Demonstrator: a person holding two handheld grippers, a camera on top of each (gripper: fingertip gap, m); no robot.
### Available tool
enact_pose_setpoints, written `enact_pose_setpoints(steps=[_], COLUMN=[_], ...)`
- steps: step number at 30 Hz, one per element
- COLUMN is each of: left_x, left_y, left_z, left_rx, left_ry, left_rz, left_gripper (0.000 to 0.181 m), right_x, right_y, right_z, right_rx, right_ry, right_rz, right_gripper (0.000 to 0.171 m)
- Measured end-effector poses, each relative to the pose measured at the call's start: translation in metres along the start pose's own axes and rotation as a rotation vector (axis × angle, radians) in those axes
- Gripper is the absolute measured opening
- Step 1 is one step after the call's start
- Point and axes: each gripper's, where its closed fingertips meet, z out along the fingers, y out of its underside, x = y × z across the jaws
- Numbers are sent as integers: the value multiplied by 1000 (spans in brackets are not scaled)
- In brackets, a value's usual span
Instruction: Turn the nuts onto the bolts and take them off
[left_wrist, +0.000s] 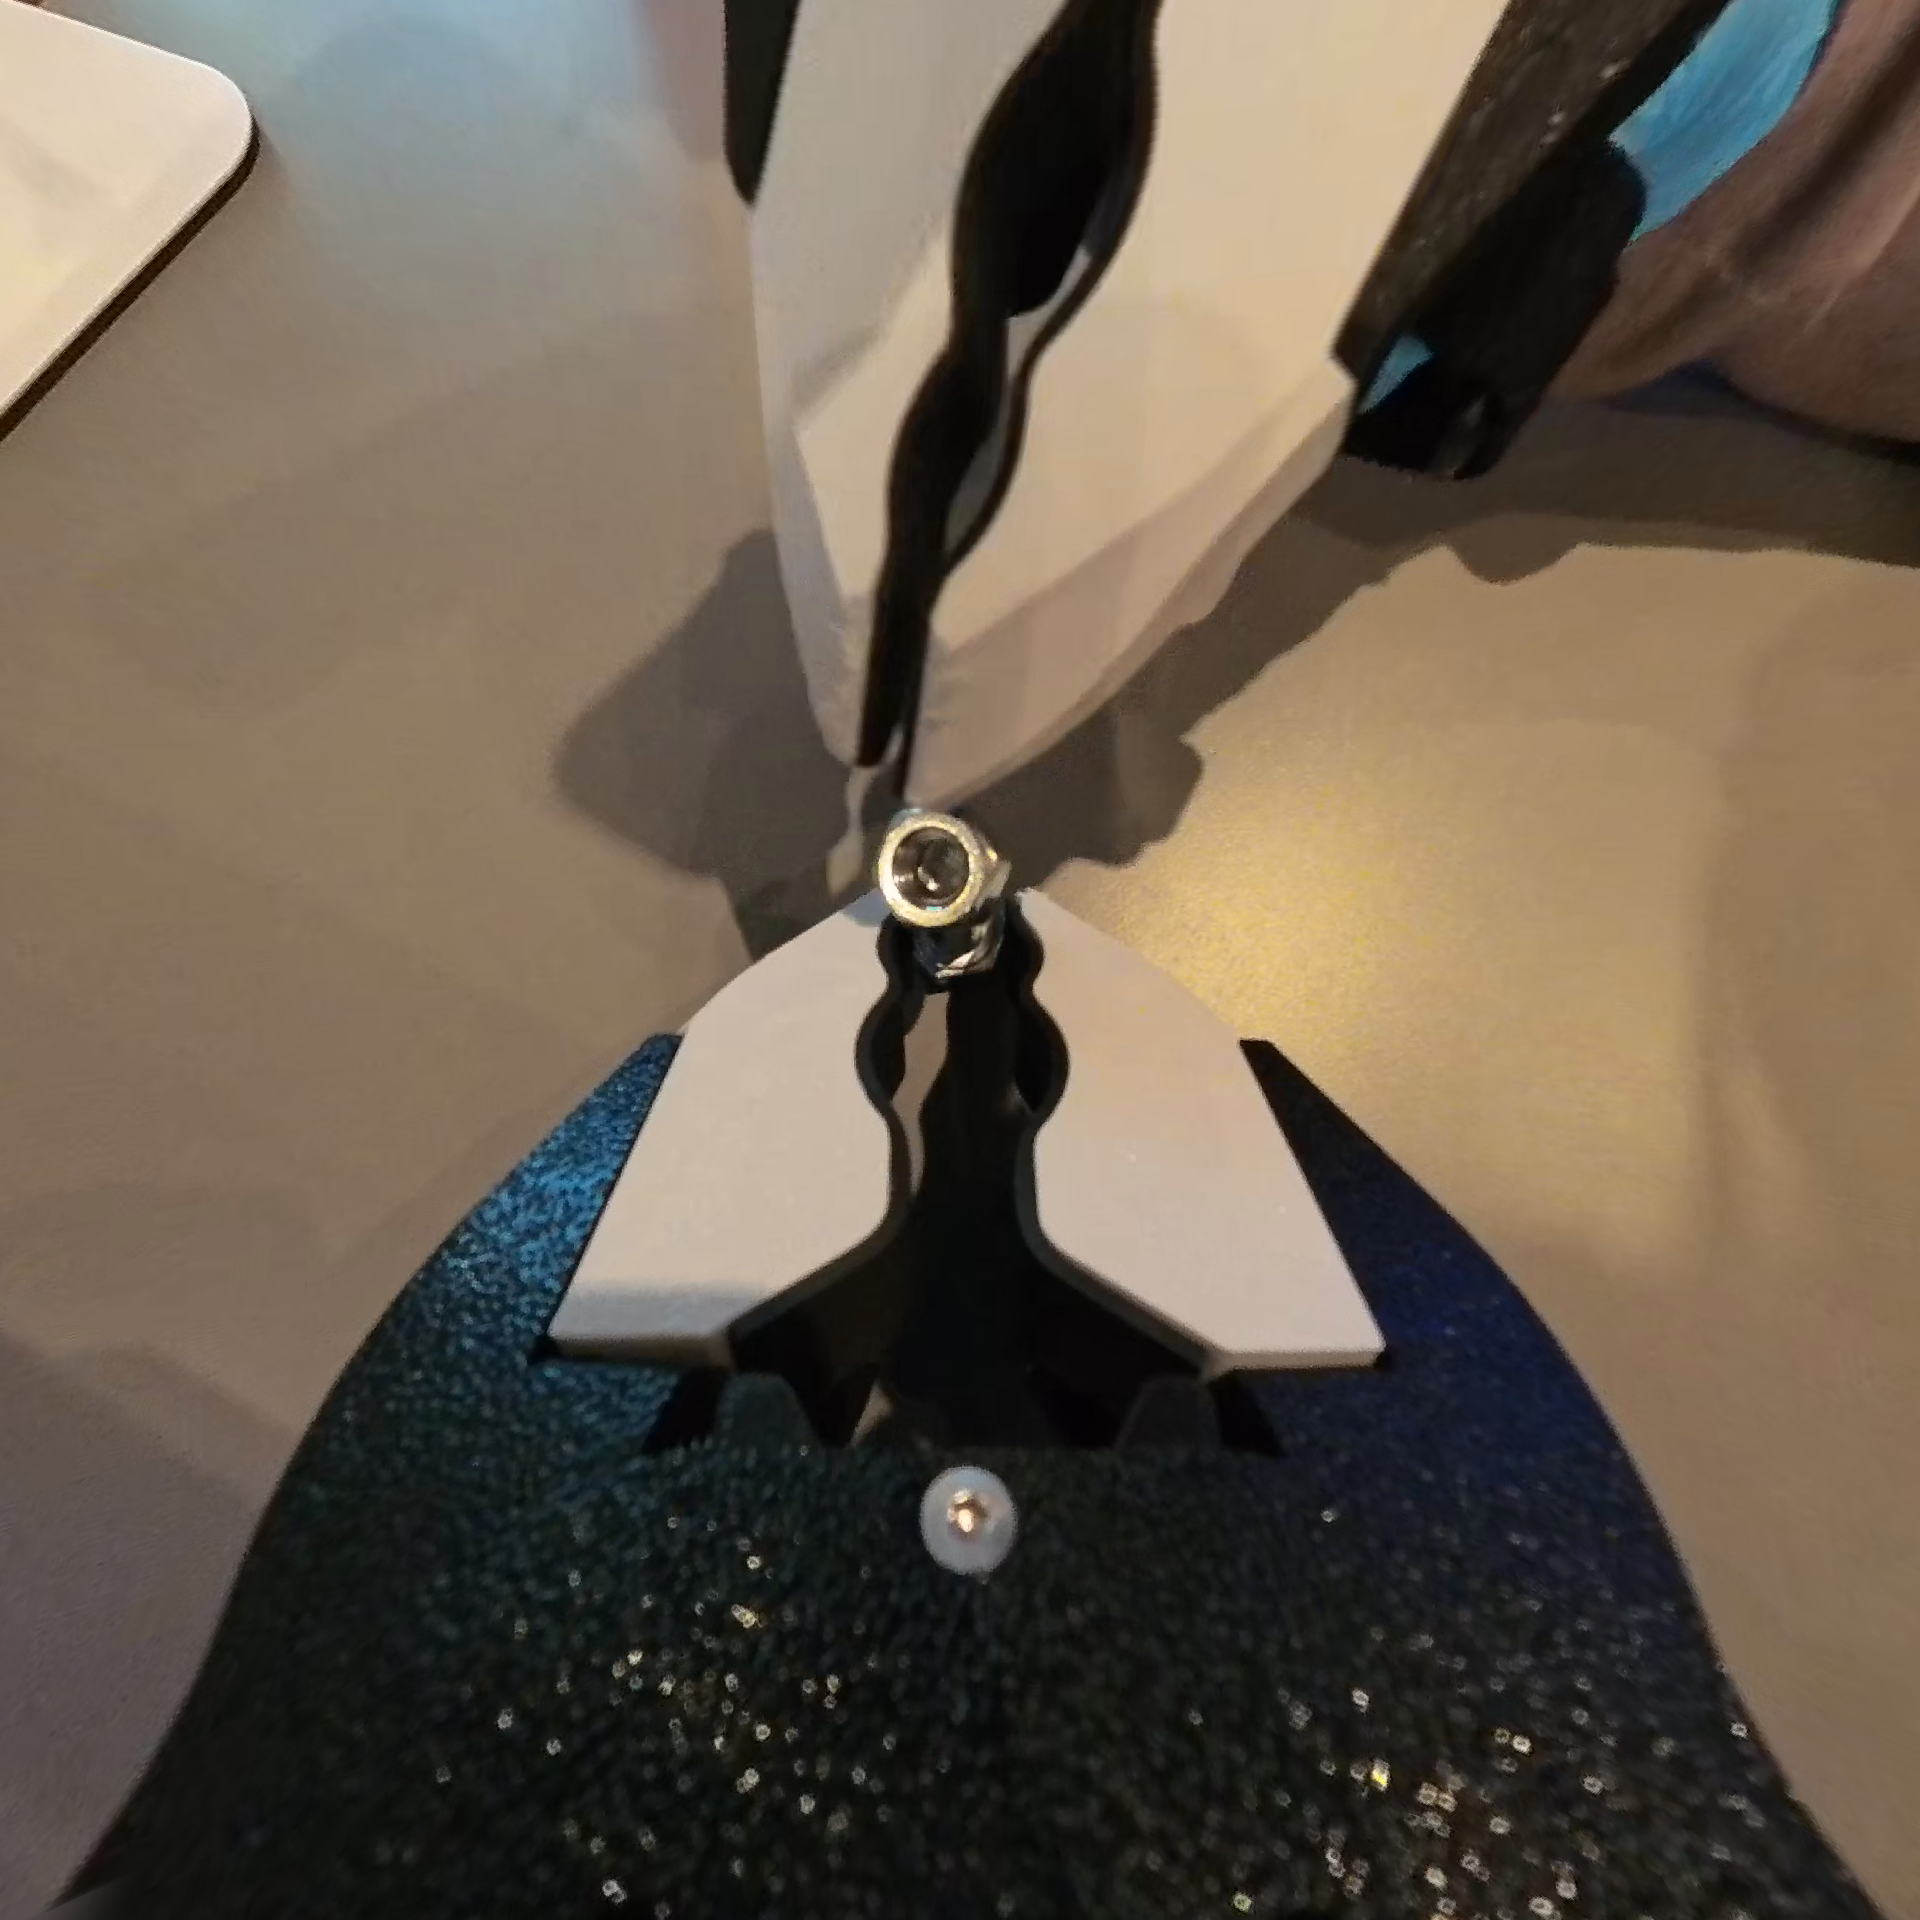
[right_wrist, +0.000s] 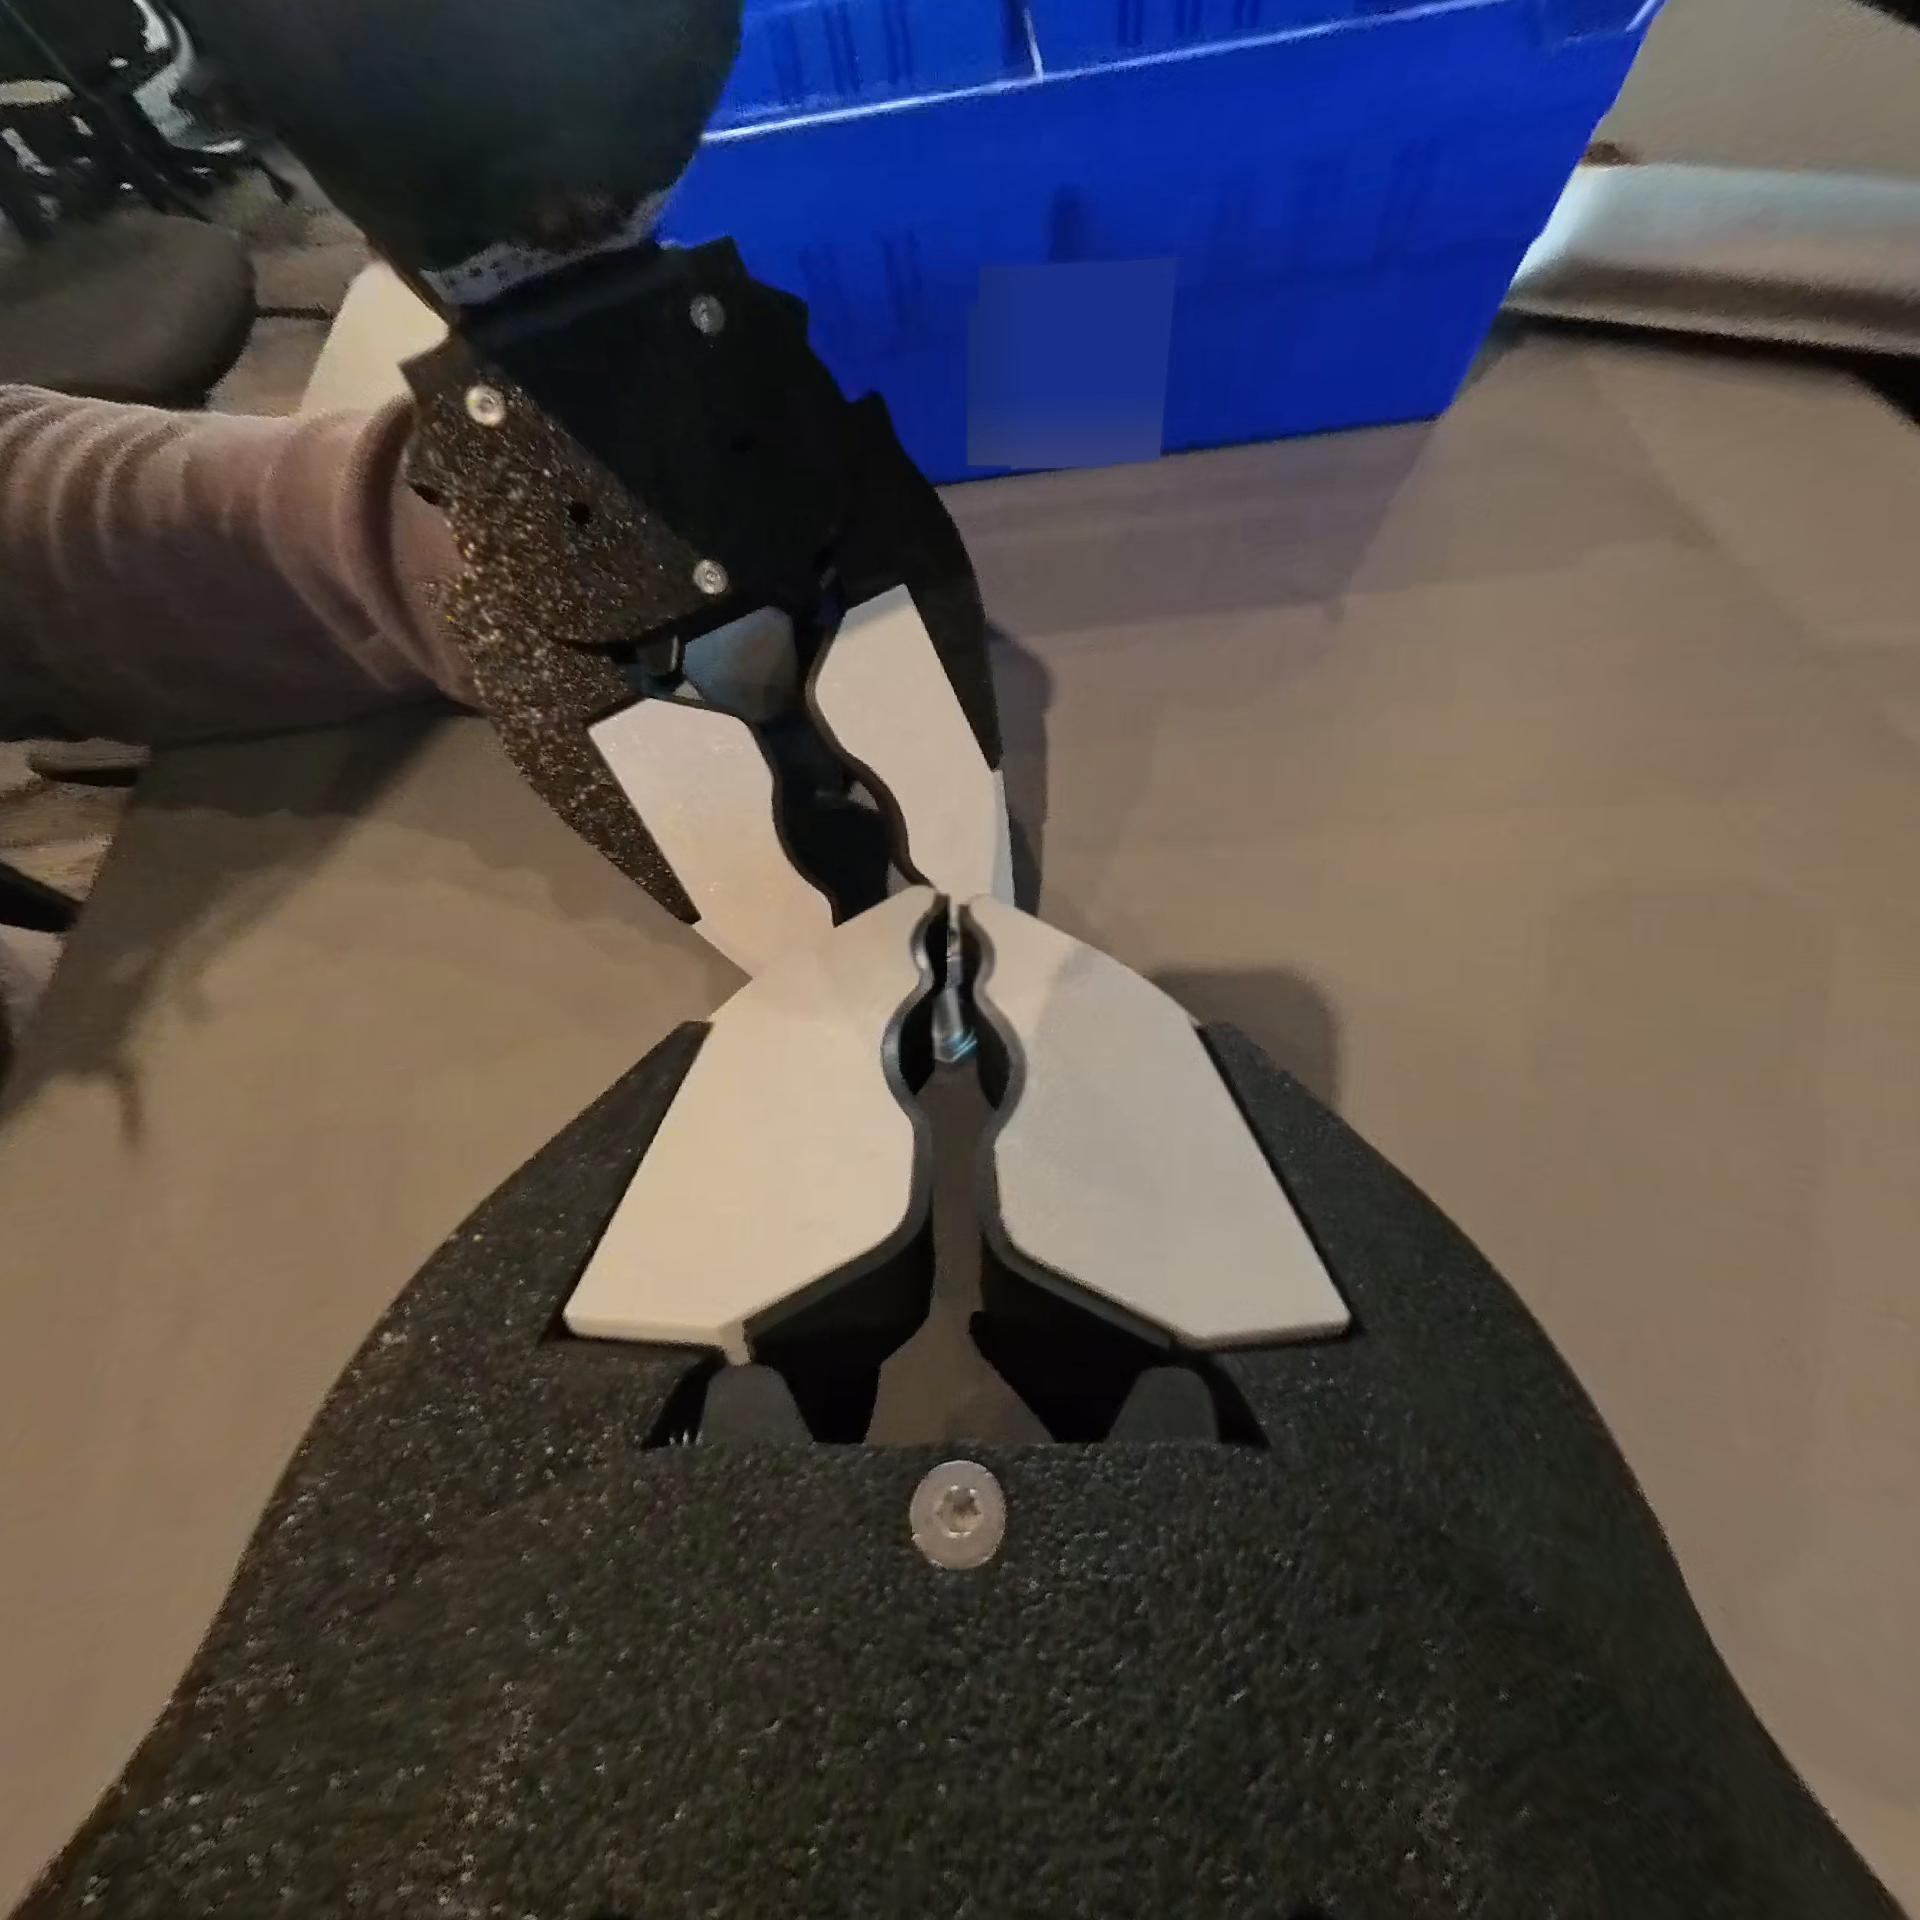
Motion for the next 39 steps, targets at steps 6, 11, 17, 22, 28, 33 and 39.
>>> enact_pose_setpoints(steps=[6,11,17,22,28,33,39], left_x=[0,0,0,1,1,1,1], left_y=[0,0,0,0,0,0,-1], left_z=[0,0,0,0,0,0,0], left_rx=[0,1,6,4,5,6,6], left_ry=[0,0,3,7,8,9,9], left_rz=[0,0,2,6,7,7,7], left_gripper=[16,16,16,16,16,16,16], right_x=[-5,-4,-5,-7,-4,-4,-6], right_y=[10,15,16,12,1,4,12], right_z=[7,13,10,9,-2,-1,7], right_rx=[-82,-132,-89,55,169,142,67], right_ry=[-27,8,-15,-58,-85,-98,-99], right_rz=[2,-31,-53,-169,-153,-148,-172], right_gripper=[25,19,17,17,17,17,17])
